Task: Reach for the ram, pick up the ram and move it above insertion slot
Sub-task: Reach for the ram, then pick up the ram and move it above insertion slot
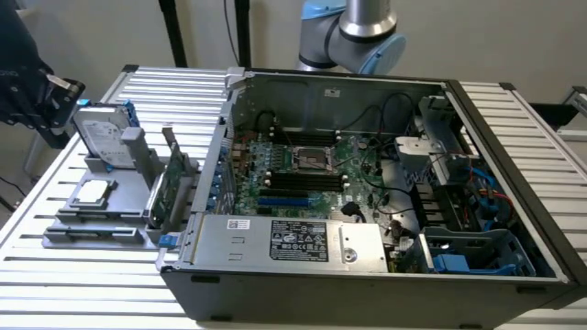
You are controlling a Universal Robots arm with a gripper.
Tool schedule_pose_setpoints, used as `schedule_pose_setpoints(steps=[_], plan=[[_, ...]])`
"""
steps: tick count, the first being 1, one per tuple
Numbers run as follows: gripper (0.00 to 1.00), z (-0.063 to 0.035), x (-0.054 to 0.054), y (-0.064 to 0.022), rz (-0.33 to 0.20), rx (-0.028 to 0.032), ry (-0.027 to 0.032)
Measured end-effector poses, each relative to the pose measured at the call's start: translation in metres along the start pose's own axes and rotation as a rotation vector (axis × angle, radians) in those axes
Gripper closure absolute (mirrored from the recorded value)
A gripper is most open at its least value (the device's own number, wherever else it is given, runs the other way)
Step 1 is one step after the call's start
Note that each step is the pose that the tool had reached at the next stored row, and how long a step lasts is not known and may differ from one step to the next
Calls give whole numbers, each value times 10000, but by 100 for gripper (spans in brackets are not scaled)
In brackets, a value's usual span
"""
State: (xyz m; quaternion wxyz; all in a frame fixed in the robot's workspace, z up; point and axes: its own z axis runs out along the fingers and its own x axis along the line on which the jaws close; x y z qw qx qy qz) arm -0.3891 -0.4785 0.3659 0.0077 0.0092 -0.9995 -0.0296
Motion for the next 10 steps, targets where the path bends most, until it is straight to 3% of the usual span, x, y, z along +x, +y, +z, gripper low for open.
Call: schedule_pose_setpoints(steps=[2, 10], plan=[[89, 7, 24, -1, -3, 37, -1], [89, 6, 24, -1, -5, 42, 1]])
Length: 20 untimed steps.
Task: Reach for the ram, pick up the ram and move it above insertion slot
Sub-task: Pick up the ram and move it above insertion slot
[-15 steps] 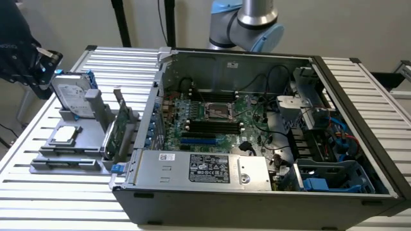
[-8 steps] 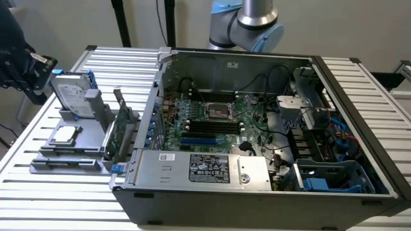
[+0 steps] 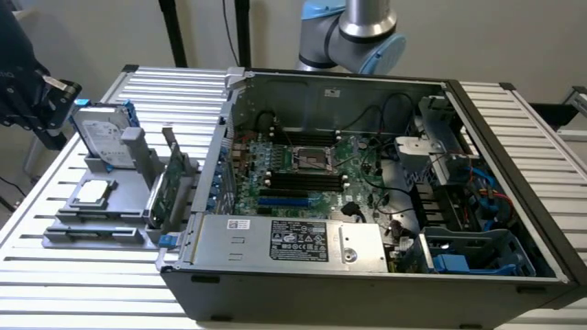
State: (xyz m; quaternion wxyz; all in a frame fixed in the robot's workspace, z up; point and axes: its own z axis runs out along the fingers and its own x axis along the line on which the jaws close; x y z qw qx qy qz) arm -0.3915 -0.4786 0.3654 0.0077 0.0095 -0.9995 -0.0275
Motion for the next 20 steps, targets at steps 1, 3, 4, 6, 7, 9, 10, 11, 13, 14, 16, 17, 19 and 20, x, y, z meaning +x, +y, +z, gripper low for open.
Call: schedule_pose_setpoints(steps=[1, 3, 4, 6, 7, 9, 10, 11, 13, 14, 16, 17, 19, 20], plan=[[89, 0, 0, 0, 0, 0, -1], [89, 0, 0, 0, 0, 0, 0], [89, 0, 0, 0, 0, 0, 0], [89, 0, 0, 0, 0, 0, 0], [89, 0, 0, 0, -15, 2, -5], [89, 1, 1, 0, -305, 4, 6], [89, 1, 1, 0, -489, 7, 16], [89, 1, 1, 0, -668, 10, 26], [89, 1, 1, 0, -1027, 15, 47], [89, 2, 1, 0, -1209, 18, 56], [89, 2, 1, 0, -1567, 23, 76], [89, 2, 1, 0, -1763, 26, 87], [89, 3, 1, 0, -2123, 31, 107], [89, 3, 1, 0, -2301, 33, 116]])
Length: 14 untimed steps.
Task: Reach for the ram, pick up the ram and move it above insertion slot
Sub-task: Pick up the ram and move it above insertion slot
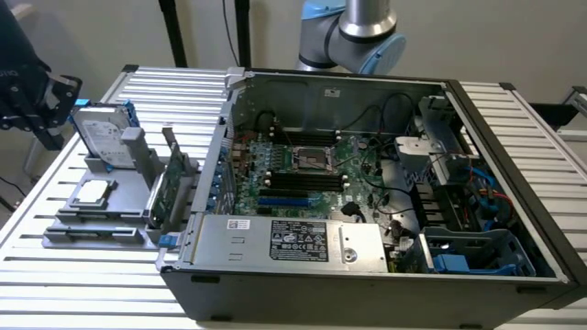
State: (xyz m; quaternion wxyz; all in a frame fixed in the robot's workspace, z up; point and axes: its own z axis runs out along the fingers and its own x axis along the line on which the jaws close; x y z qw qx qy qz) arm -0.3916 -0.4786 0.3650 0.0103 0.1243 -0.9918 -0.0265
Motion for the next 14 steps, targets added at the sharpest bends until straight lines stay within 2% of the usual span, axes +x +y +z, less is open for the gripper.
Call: schedule_pose_setpoints(steps=[14], plan=[[89, 1, 0, 0, -2542, 36, 141]])
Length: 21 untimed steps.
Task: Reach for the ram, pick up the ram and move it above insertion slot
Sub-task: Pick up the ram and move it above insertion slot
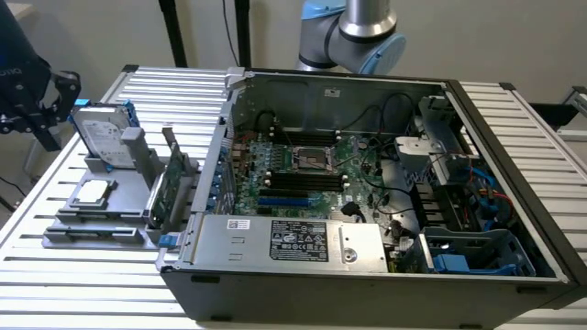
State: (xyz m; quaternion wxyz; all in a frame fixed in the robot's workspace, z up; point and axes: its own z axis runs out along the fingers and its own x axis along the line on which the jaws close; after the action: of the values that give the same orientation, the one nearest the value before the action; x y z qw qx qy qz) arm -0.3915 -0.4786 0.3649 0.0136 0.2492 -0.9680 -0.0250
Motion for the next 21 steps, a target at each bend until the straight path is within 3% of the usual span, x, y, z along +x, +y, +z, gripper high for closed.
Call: schedule_pose_setpoints(steps=[21], plan=[[89, 2, 0, 0, -3821, 54, 211]])
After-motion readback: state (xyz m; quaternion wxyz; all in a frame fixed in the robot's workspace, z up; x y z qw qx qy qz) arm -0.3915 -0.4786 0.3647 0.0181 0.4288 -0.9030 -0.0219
